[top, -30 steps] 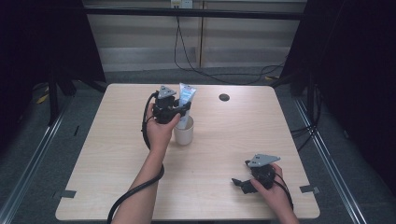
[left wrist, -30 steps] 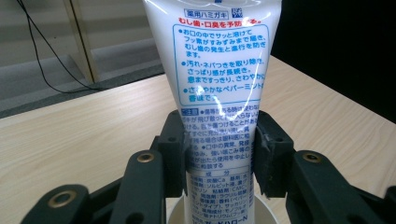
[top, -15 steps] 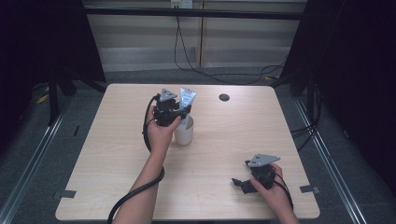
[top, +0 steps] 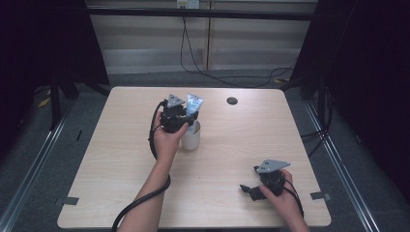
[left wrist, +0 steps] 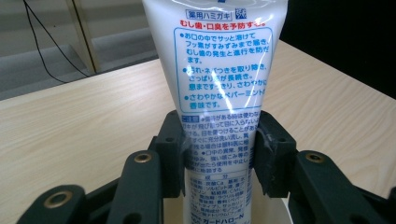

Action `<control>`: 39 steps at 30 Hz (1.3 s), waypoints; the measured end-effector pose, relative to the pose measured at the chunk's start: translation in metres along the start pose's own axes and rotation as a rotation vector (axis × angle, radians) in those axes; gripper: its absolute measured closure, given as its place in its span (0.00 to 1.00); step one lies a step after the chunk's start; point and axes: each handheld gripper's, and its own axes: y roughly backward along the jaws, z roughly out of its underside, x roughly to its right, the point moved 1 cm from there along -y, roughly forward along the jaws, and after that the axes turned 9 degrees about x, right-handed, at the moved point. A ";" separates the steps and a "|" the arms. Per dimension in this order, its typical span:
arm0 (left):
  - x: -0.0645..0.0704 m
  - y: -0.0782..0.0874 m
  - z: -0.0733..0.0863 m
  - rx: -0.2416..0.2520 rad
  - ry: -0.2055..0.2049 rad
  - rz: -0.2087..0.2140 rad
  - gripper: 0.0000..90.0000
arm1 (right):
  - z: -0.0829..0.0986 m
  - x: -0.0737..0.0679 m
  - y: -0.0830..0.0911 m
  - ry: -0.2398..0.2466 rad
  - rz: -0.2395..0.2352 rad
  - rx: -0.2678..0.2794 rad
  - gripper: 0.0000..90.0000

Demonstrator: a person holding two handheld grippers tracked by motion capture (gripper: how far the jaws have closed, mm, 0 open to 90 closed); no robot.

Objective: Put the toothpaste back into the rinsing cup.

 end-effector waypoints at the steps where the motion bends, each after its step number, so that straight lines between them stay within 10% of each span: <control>1: 0.000 0.000 0.000 -0.001 0.000 0.000 0.66 | 0.000 0.000 0.000 0.001 0.001 -0.001 0.11; 39: 0.004 0.007 0.014 -0.023 -0.002 0.001 0.64 | 0.000 0.000 0.000 0.001 0.001 -0.001 0.11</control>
